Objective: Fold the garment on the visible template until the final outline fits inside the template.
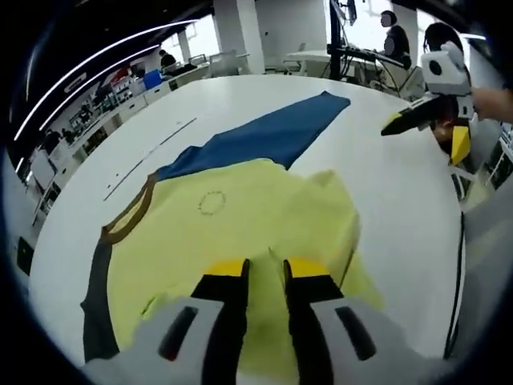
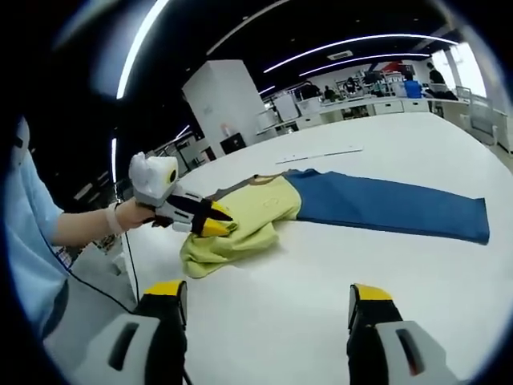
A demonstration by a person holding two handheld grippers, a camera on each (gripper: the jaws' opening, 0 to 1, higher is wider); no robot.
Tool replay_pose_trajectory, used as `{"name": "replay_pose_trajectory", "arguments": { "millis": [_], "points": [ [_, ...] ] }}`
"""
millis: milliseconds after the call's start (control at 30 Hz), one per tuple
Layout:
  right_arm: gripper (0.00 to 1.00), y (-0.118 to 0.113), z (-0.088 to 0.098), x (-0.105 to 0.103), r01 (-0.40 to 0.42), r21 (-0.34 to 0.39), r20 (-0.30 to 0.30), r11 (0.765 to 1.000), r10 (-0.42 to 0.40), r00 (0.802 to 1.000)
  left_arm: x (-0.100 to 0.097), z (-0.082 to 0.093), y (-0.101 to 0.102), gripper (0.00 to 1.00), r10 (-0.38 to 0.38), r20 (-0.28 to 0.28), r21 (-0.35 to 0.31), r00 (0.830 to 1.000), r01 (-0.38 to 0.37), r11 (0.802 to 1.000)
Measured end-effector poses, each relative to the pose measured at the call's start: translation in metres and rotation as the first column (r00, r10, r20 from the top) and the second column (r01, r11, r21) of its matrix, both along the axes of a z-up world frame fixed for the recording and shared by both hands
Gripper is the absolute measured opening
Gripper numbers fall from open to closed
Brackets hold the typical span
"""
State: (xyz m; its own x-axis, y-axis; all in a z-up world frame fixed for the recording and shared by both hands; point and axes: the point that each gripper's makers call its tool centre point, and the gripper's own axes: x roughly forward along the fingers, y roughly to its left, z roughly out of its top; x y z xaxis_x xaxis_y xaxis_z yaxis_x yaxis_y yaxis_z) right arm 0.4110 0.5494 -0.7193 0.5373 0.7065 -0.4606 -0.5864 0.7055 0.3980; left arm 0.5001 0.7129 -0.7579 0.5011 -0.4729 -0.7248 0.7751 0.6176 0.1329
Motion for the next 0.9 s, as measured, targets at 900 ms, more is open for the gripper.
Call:
{"name": "replay_pose_trajectory", "arguments": {
  "millis": [900],
  "points": [
    [0.75,0.032,-0.004,0.01,-0.079,-0.041,0.029,0.996,0.08,0.996,-0.011,0.049,0.044,0.0,0.163,0.009,-0.191,0.987,-0.158,0.969]
  ]
}}
